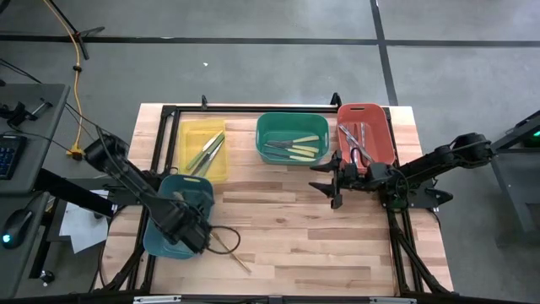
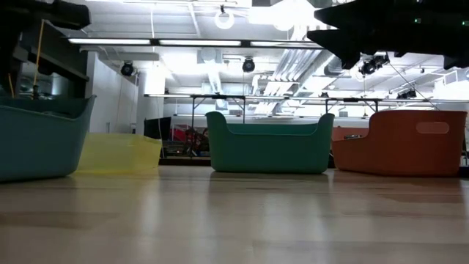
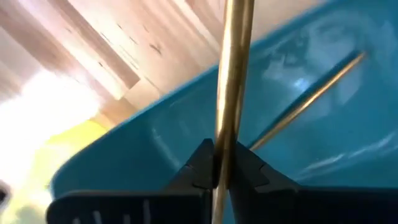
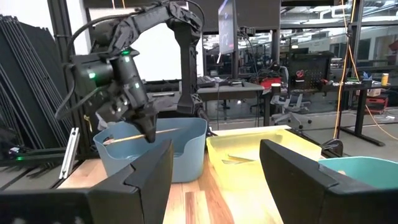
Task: Sort silverware by color (type)
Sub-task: Put the gold knife into the blue bin
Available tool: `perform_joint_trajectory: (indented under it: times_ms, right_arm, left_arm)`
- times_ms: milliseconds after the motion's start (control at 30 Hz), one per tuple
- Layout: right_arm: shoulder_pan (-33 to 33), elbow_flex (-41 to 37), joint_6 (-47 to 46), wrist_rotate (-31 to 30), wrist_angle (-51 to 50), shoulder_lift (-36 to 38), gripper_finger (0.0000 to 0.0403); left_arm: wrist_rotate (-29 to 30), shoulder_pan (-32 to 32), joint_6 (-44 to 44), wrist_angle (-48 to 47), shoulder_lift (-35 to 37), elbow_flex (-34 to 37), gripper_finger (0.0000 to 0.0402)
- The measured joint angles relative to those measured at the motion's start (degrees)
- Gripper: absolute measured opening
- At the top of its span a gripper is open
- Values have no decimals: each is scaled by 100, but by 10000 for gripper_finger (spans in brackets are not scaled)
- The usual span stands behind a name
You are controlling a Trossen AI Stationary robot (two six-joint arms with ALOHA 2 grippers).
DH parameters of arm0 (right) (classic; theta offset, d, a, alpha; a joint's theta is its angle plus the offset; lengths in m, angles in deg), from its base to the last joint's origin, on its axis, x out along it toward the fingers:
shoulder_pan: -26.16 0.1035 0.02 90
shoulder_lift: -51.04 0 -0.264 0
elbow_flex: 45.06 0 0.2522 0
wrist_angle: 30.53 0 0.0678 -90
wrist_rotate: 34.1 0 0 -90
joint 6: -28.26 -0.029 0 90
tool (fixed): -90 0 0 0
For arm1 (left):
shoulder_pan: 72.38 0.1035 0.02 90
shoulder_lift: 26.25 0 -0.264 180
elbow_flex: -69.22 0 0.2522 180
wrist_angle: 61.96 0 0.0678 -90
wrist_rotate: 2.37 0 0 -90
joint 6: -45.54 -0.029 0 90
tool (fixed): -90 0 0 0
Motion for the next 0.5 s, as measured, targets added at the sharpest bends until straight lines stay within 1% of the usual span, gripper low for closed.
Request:
perform_joint_trajectory:
  times_ms: [100, 233, 333, 433, 500]
  right_arm:
    - [0, 2, -11, 1, -89, -1, 224]
    - [0, 2, -13, 1, -181, -2, 224]
    - [0, 2, -15, 1, -213, -2, 224]
    - [0, 2, -83, 1, -216, -2, 224]
    - [-1, 2, -149, 1, -216, -2, 224]
  left_arm:
    - [44, -65, -429, -173, -218, 0, 8]
    - [-74, -137, -530, -367, -322, 0, 8]
    - [-222, -190, -456, -484, -245, 0, 8]
    - [-238, -209, -82, -399, -92, 0, 8]
    - [-235, -213, 2, -341, -9, -1, 8]
